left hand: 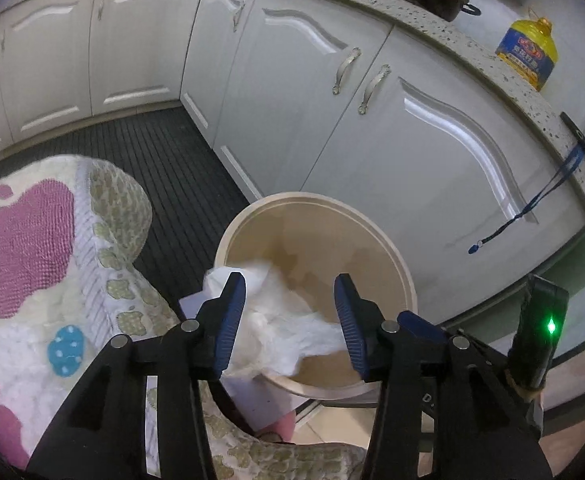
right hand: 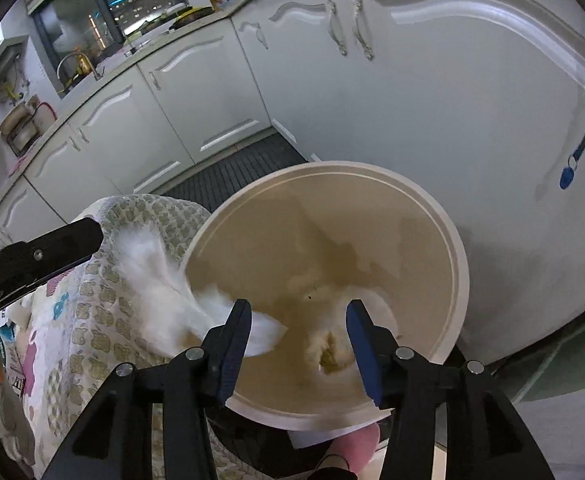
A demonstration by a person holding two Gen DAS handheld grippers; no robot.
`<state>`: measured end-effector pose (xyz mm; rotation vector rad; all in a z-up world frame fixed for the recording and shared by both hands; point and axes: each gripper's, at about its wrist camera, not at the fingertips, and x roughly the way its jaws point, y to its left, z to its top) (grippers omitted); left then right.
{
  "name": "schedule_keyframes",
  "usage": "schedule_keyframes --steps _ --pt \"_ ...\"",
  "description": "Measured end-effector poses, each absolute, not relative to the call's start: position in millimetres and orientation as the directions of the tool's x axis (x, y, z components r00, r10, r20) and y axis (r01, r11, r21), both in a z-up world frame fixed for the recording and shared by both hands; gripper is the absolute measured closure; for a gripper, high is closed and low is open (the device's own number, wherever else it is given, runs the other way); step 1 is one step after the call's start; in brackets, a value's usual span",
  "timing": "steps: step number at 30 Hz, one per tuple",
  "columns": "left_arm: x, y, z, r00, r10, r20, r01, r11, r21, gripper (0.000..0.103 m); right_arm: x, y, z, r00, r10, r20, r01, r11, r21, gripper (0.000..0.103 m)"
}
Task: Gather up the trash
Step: 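Carry both tissues to the beige bucket and open both grippers to drop them, then move both tools back over the table toward the remaining trash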
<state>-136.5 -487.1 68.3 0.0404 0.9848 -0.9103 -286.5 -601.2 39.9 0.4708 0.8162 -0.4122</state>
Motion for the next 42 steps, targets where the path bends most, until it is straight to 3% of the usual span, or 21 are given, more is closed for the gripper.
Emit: schedule_keyframes --steps 5,13,17,25,30,34,42 --pt "-136 -478 68 0.217 -0.643 -0.734 0.673 0.643 -0.364 0.059 -293 -597 37 0.626 -0.142 -0.767 0.504 0.824 0.259 0.056" --pt "-143 -438 98 0.246 -0.665 -0.705 0.671 0.642 -0.372 0.059 -259 -559 15 0.606 0.08 -0.791 0.313 0.891 0.329 0.056" --pt "-142 -410 111 0.269 -0.669 -0.693 0.653 0.656 -0.38 0.059 -242 -546 -7 0.527 0.156 -0.836 0.256 0.908 0.331 0.063" --pt "-144 -355 126 0.319 -0.667 -0.674 0.629 0.68 -0.376 0.058 -211 -527 -18 0.417 0.11 -0.902 0.193 0.959 0.206 0.084" --pt "-145 -326 128 0.341 -0.657 -0.672 0.616 0.696 -0.369 0.058 -208 -506 -14 0.388 0.199 -0.9 0.129 0.955 0.267 0.085" --pt "-148 -306 130 0.357 -0.655 -0.667 0.609 0.704 -0.366 0.058 -212 -514 -13 0.41 0.22 -0.885 0.193 0.928 0.32 0.083" --pt "-161 -259 137 0.418 -0.626 -0.658 0.59 0.738 -0.327 0.058 -224 -506 18 0.48 0.136 -0.867 0.226 0.935 0.272 0.08"
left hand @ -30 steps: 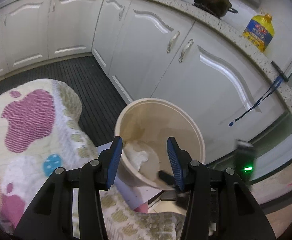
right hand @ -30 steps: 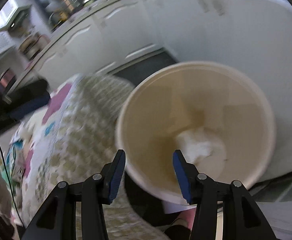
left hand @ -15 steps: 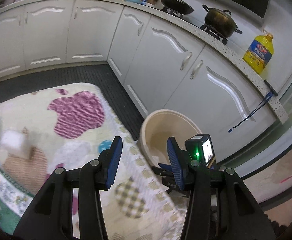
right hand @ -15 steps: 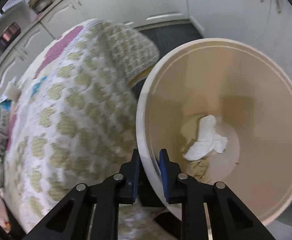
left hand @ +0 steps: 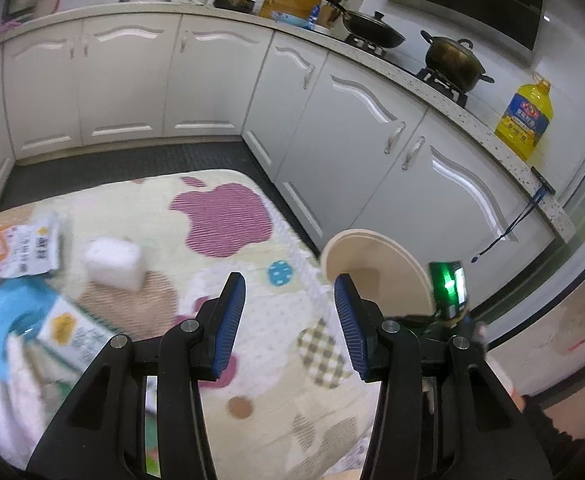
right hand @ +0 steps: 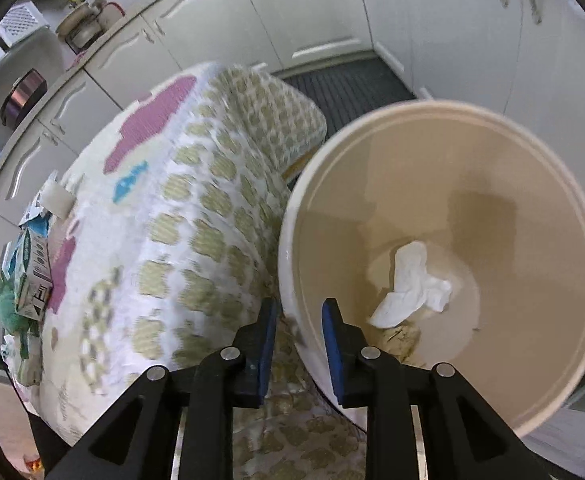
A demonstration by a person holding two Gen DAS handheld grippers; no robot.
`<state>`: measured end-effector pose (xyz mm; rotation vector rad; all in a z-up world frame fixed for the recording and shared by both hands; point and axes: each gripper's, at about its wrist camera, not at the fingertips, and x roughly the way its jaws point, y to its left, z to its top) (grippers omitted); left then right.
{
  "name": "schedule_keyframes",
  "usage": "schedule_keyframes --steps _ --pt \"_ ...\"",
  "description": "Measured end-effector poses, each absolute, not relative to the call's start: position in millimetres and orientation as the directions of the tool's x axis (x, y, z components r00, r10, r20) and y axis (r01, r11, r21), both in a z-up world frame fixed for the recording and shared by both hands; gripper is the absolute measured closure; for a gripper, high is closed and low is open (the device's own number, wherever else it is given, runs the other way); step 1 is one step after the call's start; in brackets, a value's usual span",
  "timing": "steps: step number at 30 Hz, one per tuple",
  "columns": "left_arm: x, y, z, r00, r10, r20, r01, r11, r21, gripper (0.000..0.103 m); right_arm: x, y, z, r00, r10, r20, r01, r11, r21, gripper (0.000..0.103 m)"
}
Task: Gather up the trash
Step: 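Move both tools back over the table toward the remaining trash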
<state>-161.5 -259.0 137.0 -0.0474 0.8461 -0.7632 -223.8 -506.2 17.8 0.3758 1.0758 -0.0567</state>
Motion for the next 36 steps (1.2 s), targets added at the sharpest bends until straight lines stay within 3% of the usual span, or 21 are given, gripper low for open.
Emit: schedule_keyframes --steps 4,8,14,22,26,36 --pt "-171 -234 136 0.455 -0.588 -0.668 0.567 0.77 -0.292 0.058 -230 -498 43 0.524 0.063 -0.85 0.229 0.95 0.212 0.078" --pt "-179 -201 133 0.494 -0.549 -0.675 0.53 0.805 -0.267 0.058 -233 -486 63 0.569 0.009 -0.822 0.22 0.962 0.164 0.061" --pt "-187 -150 132 0.555 -0.494 -0.669 0.467 0.851 -0.24 0.058 -236 -449 91 0.617 -0.003 -0.787 0.161 0.979 0.122 0.058" --pt "-191 -97 122 0.59 -0.438 -0.678 0.385 0.891 -0.24 0.052 -232 -390 109 0.657 0.072 -0.751 0.054 0.988 0.143 0.057" --pt "-194 -72 116 0.591 -0.433 -0.68 0.352 0.897 -0.266 0.046 -227 -361 114 0.664 0.13 -0.737 -0.007 0.986 0.167 0.046" --pt "-201 -8 106 0.595 -0.419 -0.686 0.287 0.908 -0.306 0.037 -206 -279 116 0.628 0.313 -0.712 -0.197 0.949 0.244 0.043"
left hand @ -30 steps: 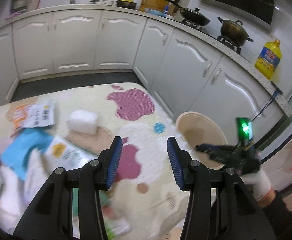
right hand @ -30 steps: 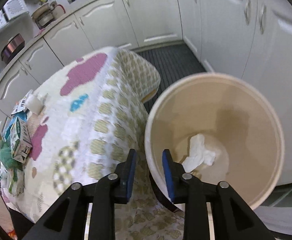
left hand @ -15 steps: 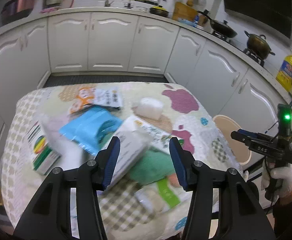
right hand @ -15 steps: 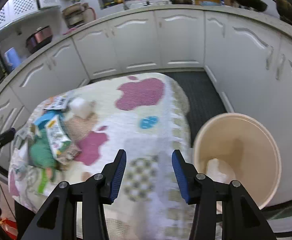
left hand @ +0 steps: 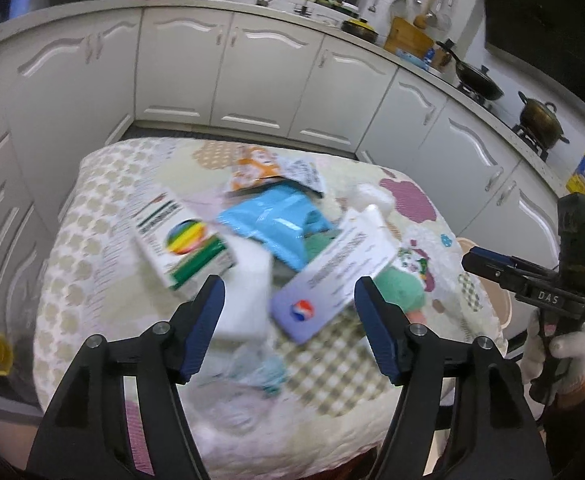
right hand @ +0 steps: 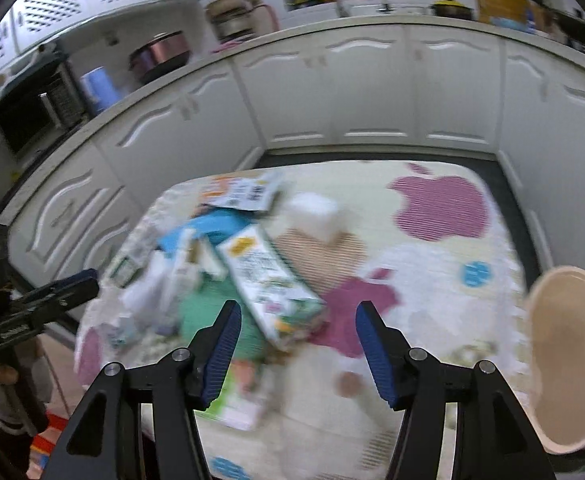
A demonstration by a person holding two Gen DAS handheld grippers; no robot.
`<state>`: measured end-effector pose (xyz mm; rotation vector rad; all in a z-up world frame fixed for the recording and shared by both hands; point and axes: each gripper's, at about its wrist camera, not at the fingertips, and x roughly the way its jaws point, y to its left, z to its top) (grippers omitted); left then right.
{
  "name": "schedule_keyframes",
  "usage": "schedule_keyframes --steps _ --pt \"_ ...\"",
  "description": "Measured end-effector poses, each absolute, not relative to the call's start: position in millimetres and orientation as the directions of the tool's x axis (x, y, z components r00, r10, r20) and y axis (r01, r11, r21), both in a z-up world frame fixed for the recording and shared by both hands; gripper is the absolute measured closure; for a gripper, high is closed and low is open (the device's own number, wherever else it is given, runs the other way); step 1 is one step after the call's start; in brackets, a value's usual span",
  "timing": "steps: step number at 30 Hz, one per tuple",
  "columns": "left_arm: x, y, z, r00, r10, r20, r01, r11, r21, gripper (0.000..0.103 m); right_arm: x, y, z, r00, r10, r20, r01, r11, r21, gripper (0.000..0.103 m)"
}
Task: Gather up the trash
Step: 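Move both tools back over the table toward the remaining trash, then grasp the torn white box with the right gripper while the left gripper grasps the medicine box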
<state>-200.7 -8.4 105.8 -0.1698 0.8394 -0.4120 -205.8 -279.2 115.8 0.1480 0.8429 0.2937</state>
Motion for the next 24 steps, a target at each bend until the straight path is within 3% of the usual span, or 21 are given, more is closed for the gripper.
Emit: schedule_keyframes --steps 2,11,24 --pt "-200 6 103 0.594 -0.415 -0.689 0.259 0.91 -0.324 0.036 -200 -263 116 0.613 0.355 -0.706 -0.234 0.935 0.266 0.037" --pt "-178 49 92 0.575 -0.43 -0.696 0.154 0.892 -0.424 0.036 -176 -208 99 0.55 0.427 -0.718 -0.306 0.903 0.303 0.037" --pt "-105 58 73 0.526 -0.462 -0.714 -0.021 0.832 -0.555 0.036 -156 -185 86 0.54 0.426 -0.726 -0.273 0.905 0.327 0.037"
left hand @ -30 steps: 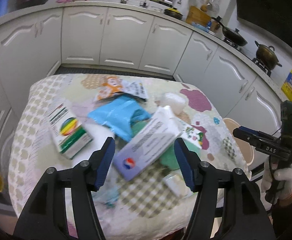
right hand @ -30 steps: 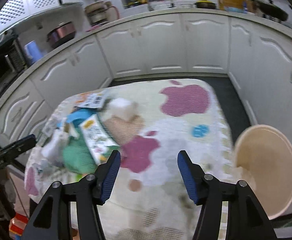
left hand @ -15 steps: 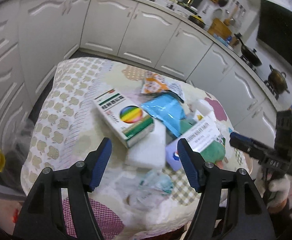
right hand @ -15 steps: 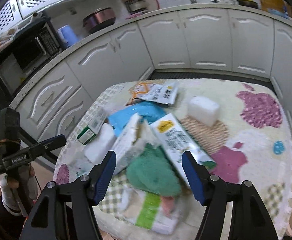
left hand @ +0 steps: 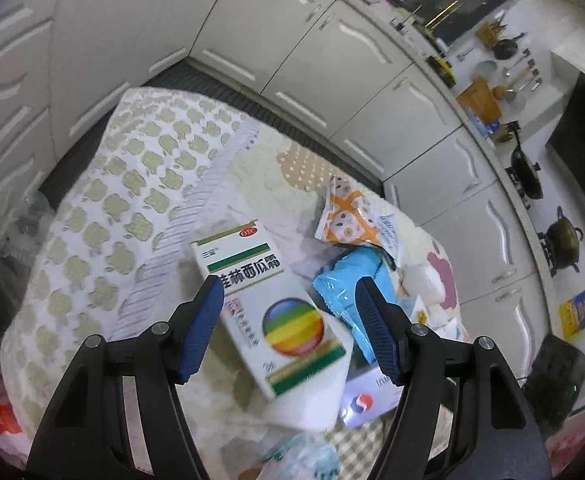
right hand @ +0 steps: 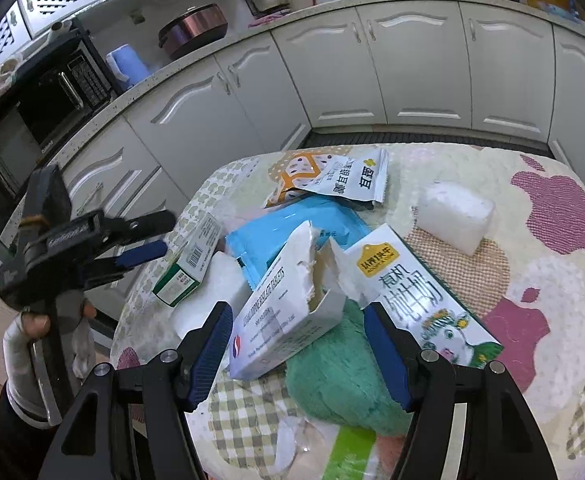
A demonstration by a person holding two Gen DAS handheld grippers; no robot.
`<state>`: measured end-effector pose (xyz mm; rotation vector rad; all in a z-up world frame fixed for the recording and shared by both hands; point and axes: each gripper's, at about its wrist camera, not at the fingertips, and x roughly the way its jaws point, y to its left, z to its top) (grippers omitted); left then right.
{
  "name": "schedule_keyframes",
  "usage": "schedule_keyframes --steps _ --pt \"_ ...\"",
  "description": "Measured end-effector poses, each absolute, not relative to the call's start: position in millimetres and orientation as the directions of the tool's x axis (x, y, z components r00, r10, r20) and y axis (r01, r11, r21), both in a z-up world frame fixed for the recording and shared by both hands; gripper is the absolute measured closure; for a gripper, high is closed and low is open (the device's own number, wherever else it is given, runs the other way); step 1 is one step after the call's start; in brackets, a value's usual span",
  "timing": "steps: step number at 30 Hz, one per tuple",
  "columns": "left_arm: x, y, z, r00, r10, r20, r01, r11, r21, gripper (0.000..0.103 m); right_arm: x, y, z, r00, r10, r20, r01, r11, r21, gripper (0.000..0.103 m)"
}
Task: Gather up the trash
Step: 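Grasp the torn white box with the right gripper while the left gripper grasps the medicine box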
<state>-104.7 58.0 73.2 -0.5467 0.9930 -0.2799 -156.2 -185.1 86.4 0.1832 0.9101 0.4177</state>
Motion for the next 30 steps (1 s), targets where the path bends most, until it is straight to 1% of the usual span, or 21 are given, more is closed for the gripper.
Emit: schedule_keyframes --steps 5,9,13,15,16,19,23,25,26,27,30 --pt "-96 47 72 0.518 -0.394 -0.759 -0.025 0.88 -0.474 0.036 -149 -184 81 0.532 0.426 -0.732 -0.268 0.905 0.331 0.037" --pt "-96 52 69 0.511 -0.379 -0.772 -0.044 0.885 -0.464 0.036 -142 -190 77 0.53 0.448 -0.72 -0.248 0.894 0.374 0.037" --pt "-95 62 62 0.499 -0.384 -0.777 -0.095 0.867 -0.49 0.036 -140 -192 76 0.529 0.479 -0.701 -0.252 0.877 0.409 0.037" --pt "-94 57 58 0.475 -0.399 -0.784 -0.092 0.864 -0.495 0.036 -140 -191 77 0.537 0.477 -0.695 -0.258 0.878 0.403 0.047" --pt "-94 55 57 0.468 -0.399 -0.788 -0.091 0.866 -0.492 0.036 -140 -191 77 0.54 0.476 -0.694 -0.259 0.879 0.401 0.057" --pt "-93 45 53 0.455 -0.392 -0.8 -0.082 0.876 -0.476 0.036 -140 -193 77 0.537 0.495 -0.683 -0.268 0.868 0.418 0.069" --pt "-93 41 50 0.449 -0.388 -0.805 -0.068 0.883 -0.464 0.037 -146 -191 81 0.546 0.506 -0.667 -0.297 0.862 0.411 0.075" --pt "-95 42 50 0.456 -0.391 -0.799 -0.058 0.883 -0.465 0.043 -148 -190 84 0.552 0.513 -0.657 -0.311 0.858 0.409 0.077" --pt "-96 42 51 0.462 -0.388 -0.798 -0.053 0.886 -0.461 0.05 -150 -189 86 0.553 0.518 -0.653 -0.319 0.855 0.408 0.079" --pt "-98 43 54 0.47 -0.382 -0.796 -0.048 0.889 -0.455 0.052 -152 -189 87 0.556 0.519 -0.65 -0.324 0.855 0.406 0.08" --pt "-105 46 63 0.498 -0.387 -0.776 -0.027 0.887 -0.46 0.054 -157 -187 94 0.559 0.529 -0.638 -0.345 0.848 0.401 0.084"
